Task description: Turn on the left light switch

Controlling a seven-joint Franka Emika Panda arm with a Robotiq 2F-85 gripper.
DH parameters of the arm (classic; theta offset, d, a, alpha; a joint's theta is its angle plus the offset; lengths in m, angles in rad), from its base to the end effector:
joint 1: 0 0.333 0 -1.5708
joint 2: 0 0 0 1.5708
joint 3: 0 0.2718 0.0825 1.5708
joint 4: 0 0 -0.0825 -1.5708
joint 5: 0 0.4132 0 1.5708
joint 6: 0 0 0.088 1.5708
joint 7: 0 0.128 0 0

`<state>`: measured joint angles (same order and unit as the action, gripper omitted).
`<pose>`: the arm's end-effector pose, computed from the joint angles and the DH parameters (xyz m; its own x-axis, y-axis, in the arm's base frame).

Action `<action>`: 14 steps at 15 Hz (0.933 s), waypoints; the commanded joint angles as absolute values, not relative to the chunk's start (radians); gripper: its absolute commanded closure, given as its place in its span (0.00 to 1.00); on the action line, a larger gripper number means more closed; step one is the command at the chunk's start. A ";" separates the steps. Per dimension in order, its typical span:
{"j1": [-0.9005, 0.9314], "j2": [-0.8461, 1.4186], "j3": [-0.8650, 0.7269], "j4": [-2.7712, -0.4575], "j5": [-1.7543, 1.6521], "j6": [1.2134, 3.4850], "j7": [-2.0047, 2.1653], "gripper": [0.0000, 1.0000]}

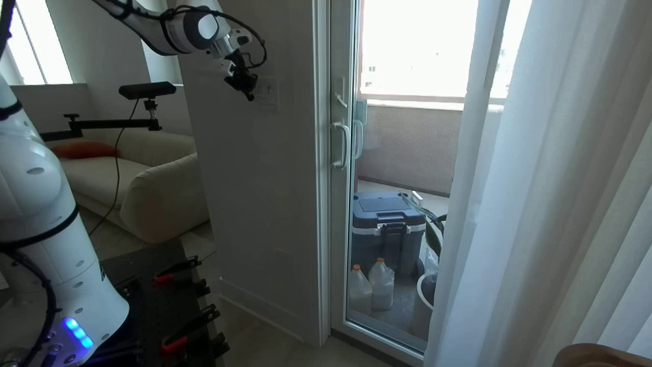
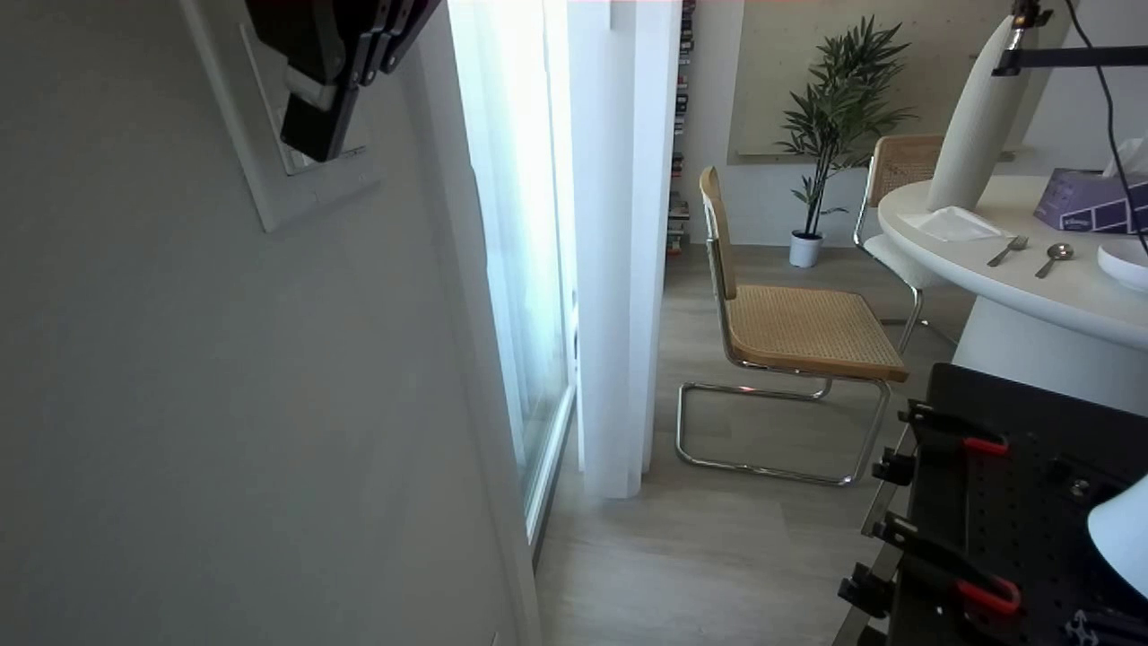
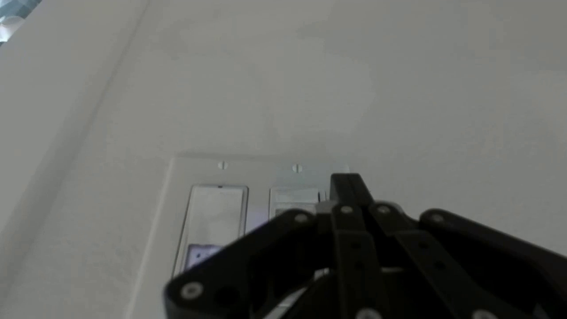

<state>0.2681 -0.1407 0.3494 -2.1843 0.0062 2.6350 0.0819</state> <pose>0.4828 0.3466 0.4367 0.7147 0.4298 0.5518 0.5168 -0.8561 -0.0026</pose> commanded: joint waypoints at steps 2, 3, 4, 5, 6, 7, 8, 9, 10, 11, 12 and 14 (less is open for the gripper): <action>0.258 -0.113 0.337 -2.162 -0.061 2.687 0.134 1.00; 0.255 -0.116 0.335 -2.164 -0.077 2.690 0.148 1.00; 0.252 -0.118 0.334 -2.166 -0.085 2.691 0.153 1.00; 0.252 -0.121 0.333 -2.168 -0.086 2.691 0.156 1.00; 0.253 -0.122 0.332 -2.168 -0.086 2.688 0.157 1.00; 0.255 -0.120 0.330 -2.168 -0.077 2.692 0.151 1.00; 0.256 -0.119 0.330 -2.170 -0.072 2.698 0.150 1.00; 0.253 -0.120 0.331 -2.173 -0.080 2.707 0.158 1.00; 0.250 -0.121 0.333 -2.177 -0.094 2.716 0.171 1.00; 0.249 -0.123 0.335 -2.181 -0.101 2.721 0.176 1.00; 0.249 -0.126 0.336 -2.188 -0.106 2.731 0.183 1.00; 0.249 -0.132 0.337 -2.201 -0.117 2.749 0.199 1.00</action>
<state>0.2584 -0.1271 0.3408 -2.1916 -0.0743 2.6879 0.1553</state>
